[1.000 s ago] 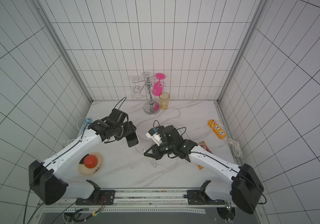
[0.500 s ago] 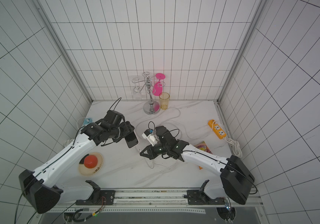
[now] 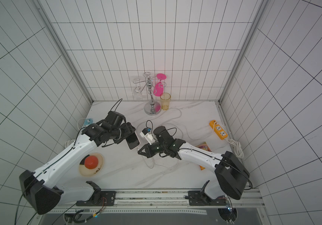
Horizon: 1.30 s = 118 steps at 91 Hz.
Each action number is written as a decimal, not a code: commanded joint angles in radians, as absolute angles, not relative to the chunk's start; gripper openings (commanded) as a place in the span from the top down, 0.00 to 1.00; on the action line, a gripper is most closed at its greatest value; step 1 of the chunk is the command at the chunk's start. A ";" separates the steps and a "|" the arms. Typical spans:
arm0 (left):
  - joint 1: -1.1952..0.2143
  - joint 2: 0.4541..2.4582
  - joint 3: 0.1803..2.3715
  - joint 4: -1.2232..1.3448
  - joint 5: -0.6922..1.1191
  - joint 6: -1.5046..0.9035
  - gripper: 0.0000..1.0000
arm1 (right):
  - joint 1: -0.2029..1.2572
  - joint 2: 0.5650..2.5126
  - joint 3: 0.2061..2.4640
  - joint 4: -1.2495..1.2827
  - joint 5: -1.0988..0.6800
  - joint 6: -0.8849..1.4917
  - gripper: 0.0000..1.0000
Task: Plug the charging cable into the phone
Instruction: Insert the charging cable into the phone.
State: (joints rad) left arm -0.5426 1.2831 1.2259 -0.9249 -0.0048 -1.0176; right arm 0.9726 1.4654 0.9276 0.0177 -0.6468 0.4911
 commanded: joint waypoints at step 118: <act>-0.563 1.257 1.220 -0.864 -0.041 -1.031 1.00 | 1.002 1.483 0.921 0.005 -0.658 0.497 1.00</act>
